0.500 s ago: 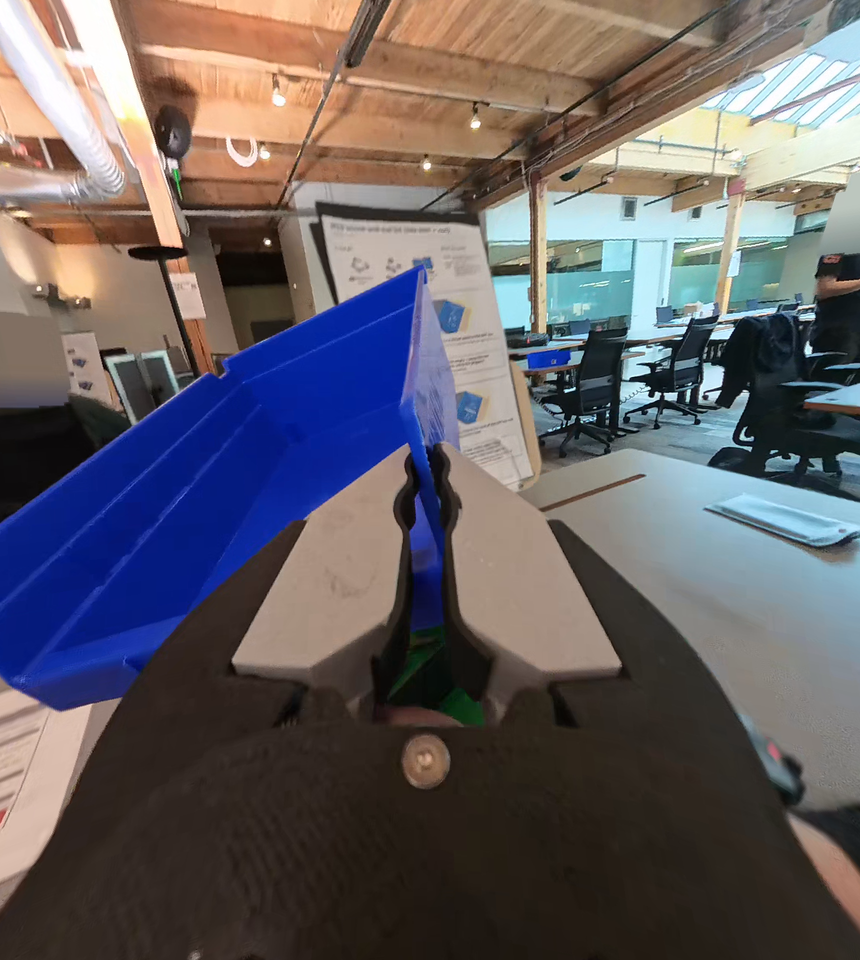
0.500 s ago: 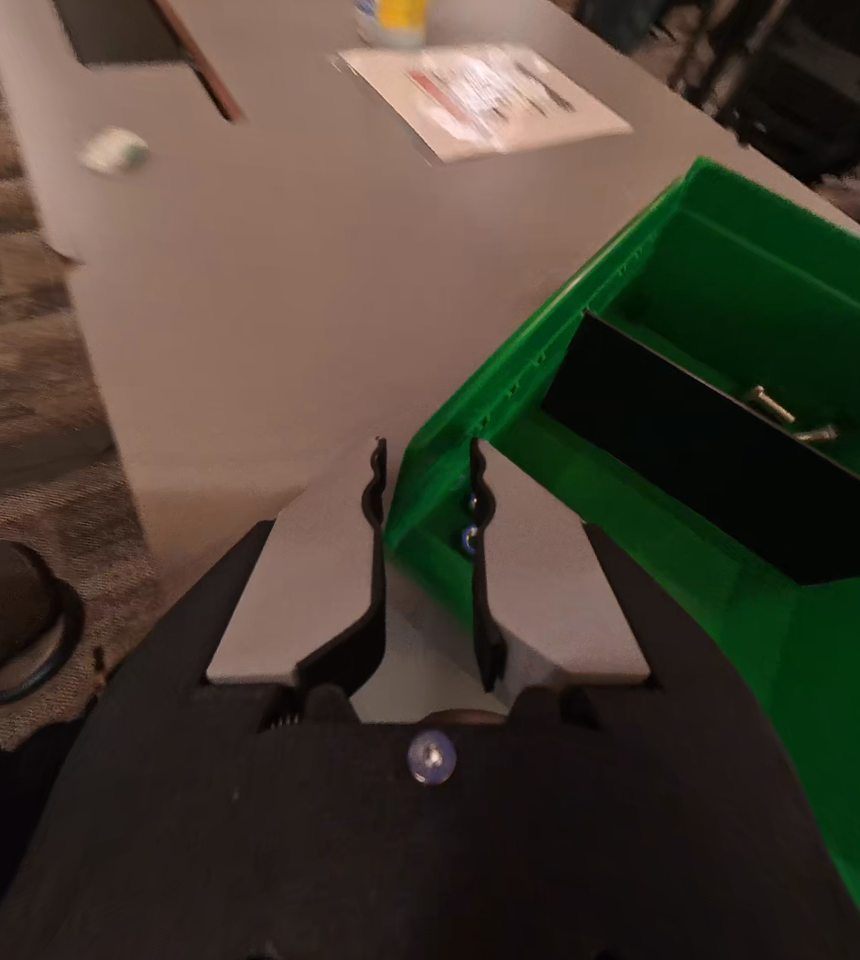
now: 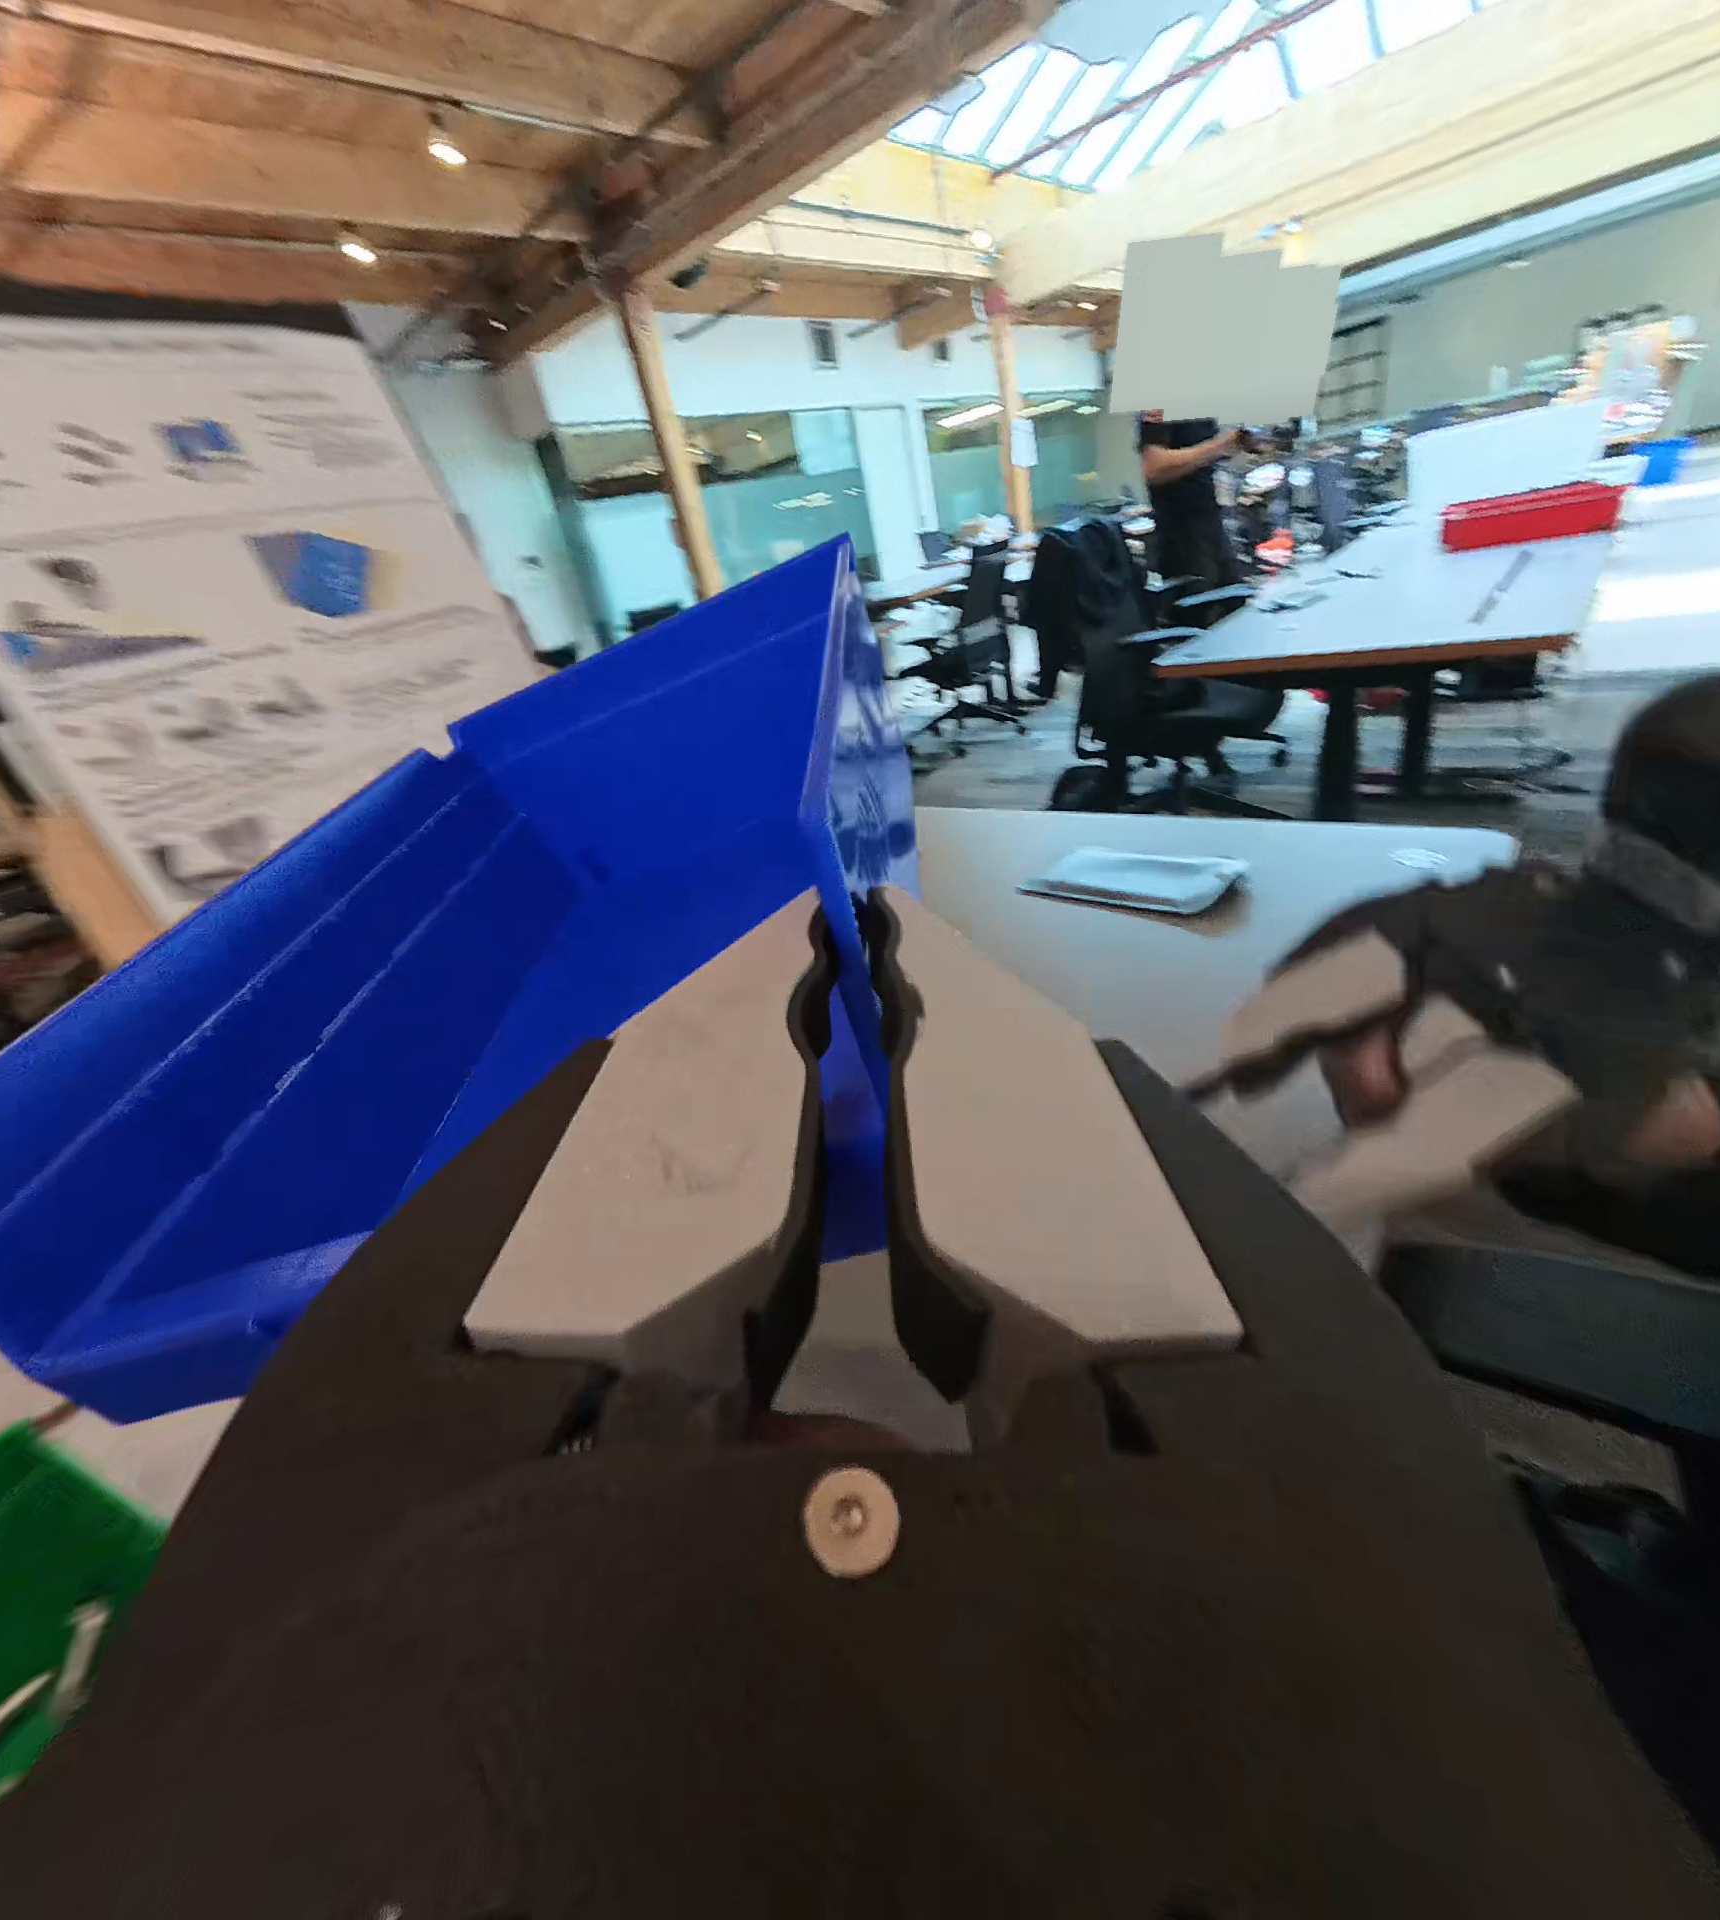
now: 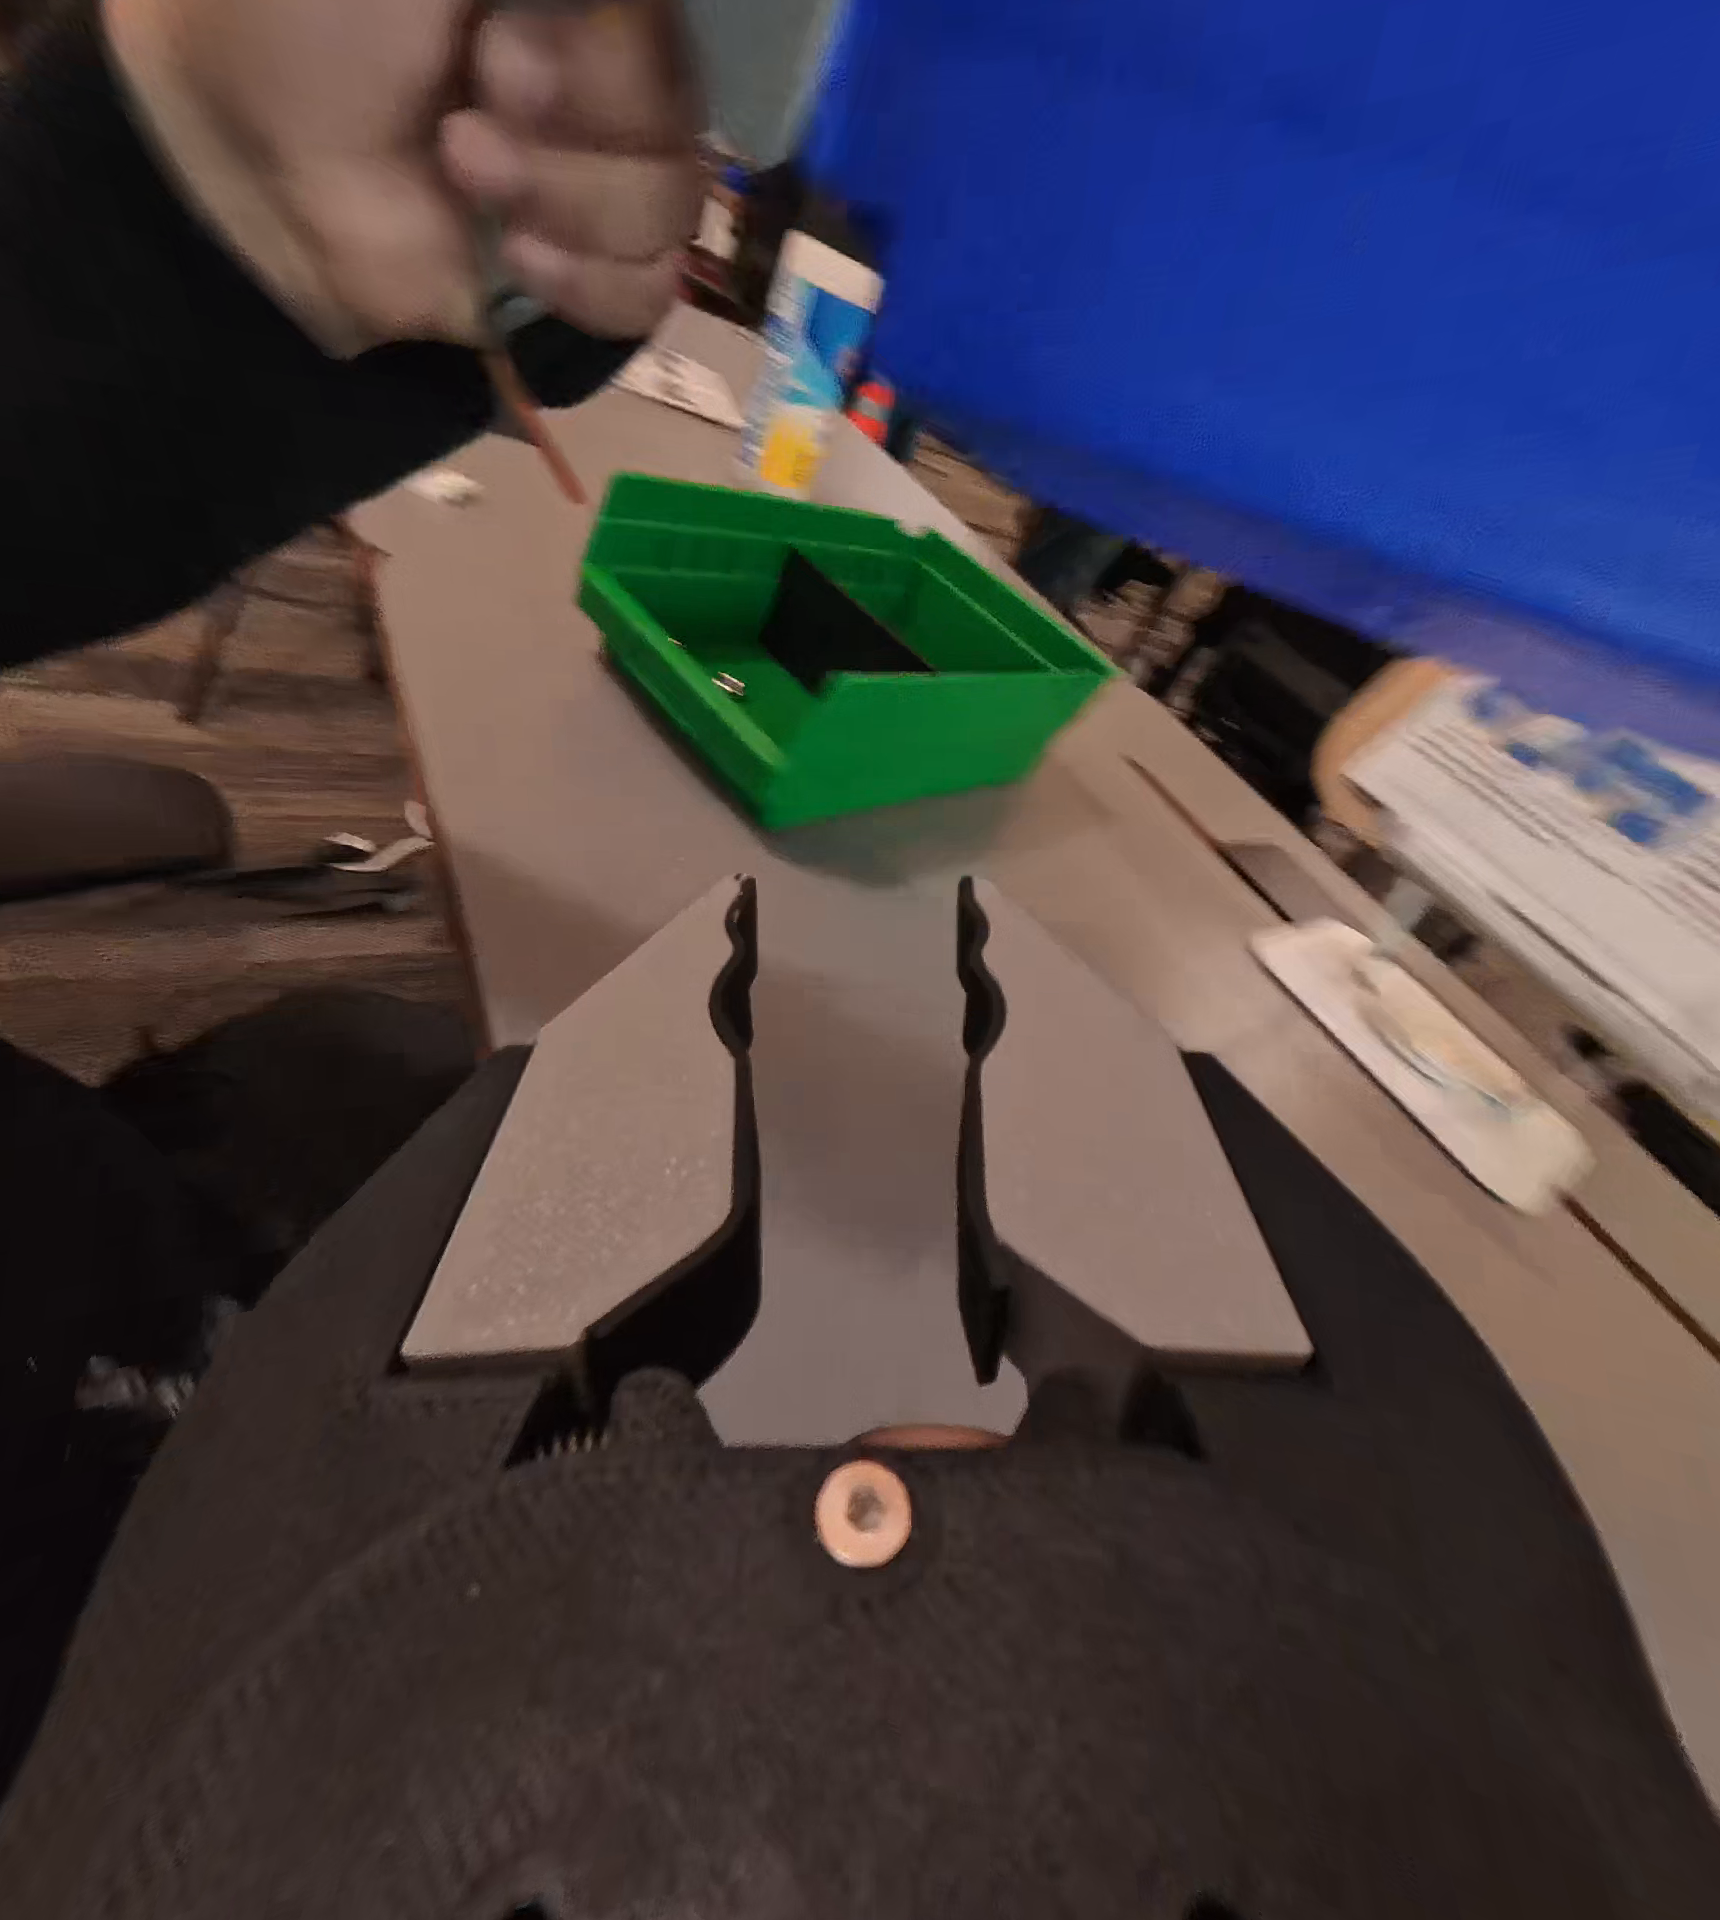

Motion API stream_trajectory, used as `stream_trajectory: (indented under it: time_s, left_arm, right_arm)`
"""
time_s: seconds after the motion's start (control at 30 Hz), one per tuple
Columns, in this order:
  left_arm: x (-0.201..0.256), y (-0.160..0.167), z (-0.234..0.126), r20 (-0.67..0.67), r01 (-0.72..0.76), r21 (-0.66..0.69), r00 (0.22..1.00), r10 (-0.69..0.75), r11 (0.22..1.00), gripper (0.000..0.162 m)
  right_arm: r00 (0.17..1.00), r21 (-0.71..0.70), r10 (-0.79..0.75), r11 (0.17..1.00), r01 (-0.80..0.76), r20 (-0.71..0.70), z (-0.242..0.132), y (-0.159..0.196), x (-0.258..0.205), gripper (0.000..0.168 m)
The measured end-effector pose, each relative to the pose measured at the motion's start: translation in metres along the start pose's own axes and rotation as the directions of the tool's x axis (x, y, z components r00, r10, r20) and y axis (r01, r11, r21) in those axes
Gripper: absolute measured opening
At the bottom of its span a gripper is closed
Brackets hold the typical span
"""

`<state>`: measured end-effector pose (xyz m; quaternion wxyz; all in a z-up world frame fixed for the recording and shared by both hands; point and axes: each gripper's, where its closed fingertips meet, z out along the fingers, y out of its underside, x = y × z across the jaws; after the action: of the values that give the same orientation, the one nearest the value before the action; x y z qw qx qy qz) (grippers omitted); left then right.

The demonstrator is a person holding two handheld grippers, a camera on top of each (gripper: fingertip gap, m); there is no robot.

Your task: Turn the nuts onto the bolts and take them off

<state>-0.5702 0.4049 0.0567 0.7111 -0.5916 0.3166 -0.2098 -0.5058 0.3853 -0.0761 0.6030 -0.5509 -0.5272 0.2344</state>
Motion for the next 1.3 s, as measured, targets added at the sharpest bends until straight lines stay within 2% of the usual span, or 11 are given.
stream_trajectory:
  time_s: [0.13,0.27,0.37,0.4,0.47,0.67,0.8,0.87,0.97,1.17,1.3]
  left_arm:
    - [0.063,0.060,0.044,-0.154,0.009,-0.085,0.988,-0.022,0.996,0.002]
    - [0.126,0.155,0.098,-0.290,0.031,-0.260,0.951,-0.109,0.965,0.002]
    - [0.166,0.205,0.132,-0.299,0.136,-0.358,0.920,-0.251,0.924,0.003]
    - [0.178,0.208,0.140,-0.315,0.180,-0.372,0.898,-0.306,0.911,0.014]
    - [0.185,0.198,0.143,-0.334,0.260,-0.381,0.856,-0.394,0.887,0.016]
    - [0.113,0.171,0.090,-0.242,0.097,-0.316,0.954,-0.179,0.944,0.024]
    - [0.021,0.177,0.034,-0.017,0.040,-0.349,0.999,-0.050,0.936,0.029]
    - [-0.017,0.182,0.001,0.077,0.080,-0.373,0.995,-0.055,0.924,0.032]
    - [-0.061,0.190,-0.047,0.195,0.130,-0.385,0.979,-0.057,0.914,0.033]
    - [-0.094,0.213,-0.098,0.295,0.211,-0.418,0.952,-0.088,0.884,0.040]
    - [-0.096,0.227,-0.087,0.293,0.182,-0.467,0.955,-0.043,0.865,0.053]
  right_arm:
    - [0.993,-0.189,-0.001,0.982,-0.022,-0.118,-0.088,0.039,0.041,0.033]
    - [0.970,-0.335,-0.010,0.939,-0.075,-0.245,-0.149,0.076,0.071,0.029]
    - [0.951,-0.324,0.129,0.920,-0.220,-0.280,-0.158,0.094,0.080,0.030]
    - [0.942,-0.311,0.171,0.914,-0.261,-0.288,-0.155,0.098,0.083,0.031]
    - [0.923,-0.286,0.240,0.900,-0.328,-0.300,-0.144,0.104,0.086,0.033]
    - [0.931,-0.253,0.331,0.897,-0.361,-0.156,-0.092,0.101,0.049,0.040]
    - [0.943,-0.374,0.219,0.877,-0.303,-0.250,-0.073,0.132,0.055,0.044]
    - [0.954,-0.403,0.150,0.881,-0.248,-0.260,-0.082,0.136,0.063,0.025]
    - [0.961,-0.501,0.166,0.826,-0.258,-0.220,-0.120,0.150,0.070,0.026]
    - [0.887,-0.683,0.073,0.611,-0.401,-0.455,-0.221,0.211,0.143,0.043]
    - [0.873,-0.533,0.140,0.744,-0.404,-0.466,-0.192,0.179,0.144,0.067]
